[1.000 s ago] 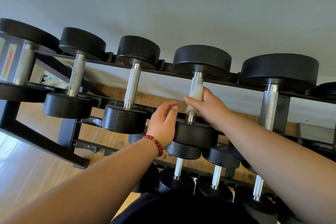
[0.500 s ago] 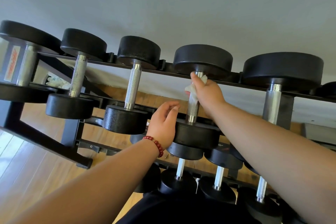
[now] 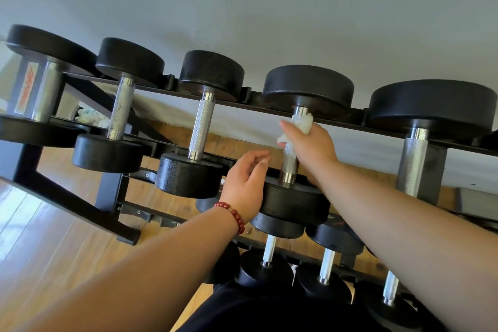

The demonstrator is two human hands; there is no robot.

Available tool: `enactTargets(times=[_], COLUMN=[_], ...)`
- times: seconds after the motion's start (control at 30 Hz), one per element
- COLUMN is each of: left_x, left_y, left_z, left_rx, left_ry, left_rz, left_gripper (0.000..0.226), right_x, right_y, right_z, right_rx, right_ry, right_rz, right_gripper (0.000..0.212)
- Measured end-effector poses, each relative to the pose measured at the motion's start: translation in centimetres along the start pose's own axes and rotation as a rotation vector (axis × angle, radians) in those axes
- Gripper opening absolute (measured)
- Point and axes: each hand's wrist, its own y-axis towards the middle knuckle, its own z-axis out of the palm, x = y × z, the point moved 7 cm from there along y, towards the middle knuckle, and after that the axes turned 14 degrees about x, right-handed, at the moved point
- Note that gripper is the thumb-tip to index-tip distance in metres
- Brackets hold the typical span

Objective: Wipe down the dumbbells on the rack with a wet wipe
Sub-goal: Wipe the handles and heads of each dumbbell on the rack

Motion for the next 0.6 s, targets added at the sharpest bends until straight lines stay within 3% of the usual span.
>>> enactTargets(times=[0.07, 0.23, 0.4, 0.53, 0.6], left_x=[-0.1, 0.0, 0.1, 0.0, 0.0], left_y=[0.0, 0.0, 0.0, 0.1, 0.1], left_z=[0.0, 0.0, -0.1, -0.1, -0.1], left_rx=[0.004, 0.007, 0.012, 0.013, 0.011], left_ry=[0.006, 0.008, 0.018, 0.043, 0.040], left_rz=[0.002, 0.000, -0.008, -0.002, 0.000], left_gripper=[0.028, 0.027, 0.028, 0.029, 0.029], right_x=[0.5, 1.0, 0.2, 1.1, 0.5], right_y=[0.2, 1.5, 1.3, 1.6, 1.1], right_z=[-0.5, -0.7, -0.5, -0.4, 0.1], right_rx=[0.015, -0.027, 0.013, -0.049, -0.020], right_ry=[-0.104, 0.192, 0.133, 0.327, 0.298], right_rz=[-0.002, 0.046, 0.087, 0.071, 0.066], right_gripper=[0.036, 0.031, 0.031, 0.021, 0.018])
